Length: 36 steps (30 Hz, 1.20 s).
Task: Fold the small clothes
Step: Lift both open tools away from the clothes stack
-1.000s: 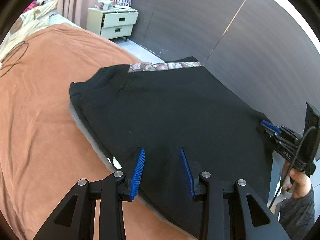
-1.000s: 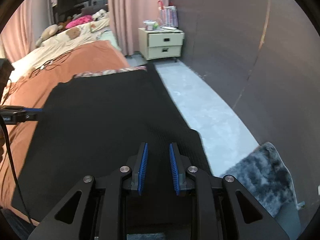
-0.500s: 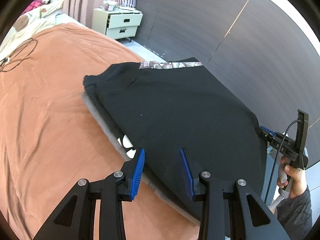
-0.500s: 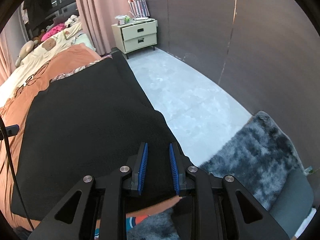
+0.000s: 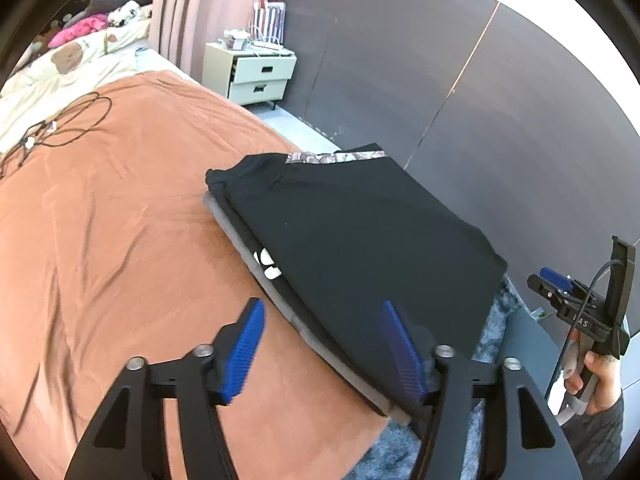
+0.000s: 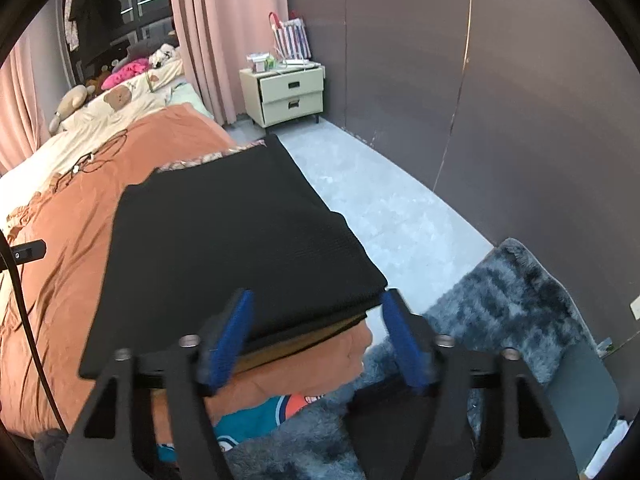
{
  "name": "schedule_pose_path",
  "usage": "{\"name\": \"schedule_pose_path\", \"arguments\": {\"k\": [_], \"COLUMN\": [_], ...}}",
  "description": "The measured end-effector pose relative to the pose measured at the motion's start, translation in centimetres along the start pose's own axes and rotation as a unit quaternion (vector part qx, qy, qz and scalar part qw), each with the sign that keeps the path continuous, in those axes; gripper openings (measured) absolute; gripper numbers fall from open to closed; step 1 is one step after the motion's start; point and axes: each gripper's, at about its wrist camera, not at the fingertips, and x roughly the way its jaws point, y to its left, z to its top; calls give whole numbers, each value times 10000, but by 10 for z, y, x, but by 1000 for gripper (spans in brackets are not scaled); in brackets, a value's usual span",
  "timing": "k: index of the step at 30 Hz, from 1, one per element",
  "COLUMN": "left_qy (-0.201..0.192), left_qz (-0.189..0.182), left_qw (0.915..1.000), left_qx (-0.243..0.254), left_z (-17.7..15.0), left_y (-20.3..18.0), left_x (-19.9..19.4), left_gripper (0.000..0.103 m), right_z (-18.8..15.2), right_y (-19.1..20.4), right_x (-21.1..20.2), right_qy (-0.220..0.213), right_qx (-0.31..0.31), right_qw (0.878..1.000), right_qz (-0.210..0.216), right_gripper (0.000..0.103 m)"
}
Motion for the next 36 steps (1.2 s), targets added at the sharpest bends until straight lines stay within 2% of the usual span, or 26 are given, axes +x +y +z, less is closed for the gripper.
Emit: {"name": "schedule_pose_path", "arguments": {"k": [1, 3, 4, 6, 10, 21, 27, 33, 36], "left_qy": [-81, -243, -310, -470, -594, -1132, -1399, -1696, -1854], "left_qz": [49, 134, 138, 193, 316, 643, 826, 1181, 1270], "left_qw": [10000, 9996, 9994, 9987, 9977, 9912, 9864, 9781, 9742], "left_qx": [-1, -13, -24, -53, -81, -254, -253, -238, -212], "left_z": [-4, -11, -14, -21, -36, -98, -140, -178, -199], "left_y": [-3, -5, -6, -8, -8, 6, 11, 13, 11], "left_x": [-9, -26, -33, -51, -80, -169, -212, -250, -268], "left_gripper": [81, 94, 98, 101, 101, 103, 103, 103, 103], "right_z": [-4, -14, -19, -27, -45, -84, -110, -140, -152], "right_y": [0, 2, 3, 4, 9, 27, 40, 56, 60], "right_x": [-2, -16, -22, -32, -55, -113, -145, -171, -179], "right_qy": [-6, -55, -114, -157, -212, -592, -992, -1093, -1065], "right_qx": [9, 6, -14, -22, -15, -110, -69, -97, -159], "right_qw": [10000, 10000, 9999, 9998, 9998, 9982, 9950, 9939, 9936], "right_qz": [-6, -17, -57, -98, -67, 69, -96, -72, -350], "right_gripper": [80, 84, 84, 90, 102, 103, 103, 103, 103]}}
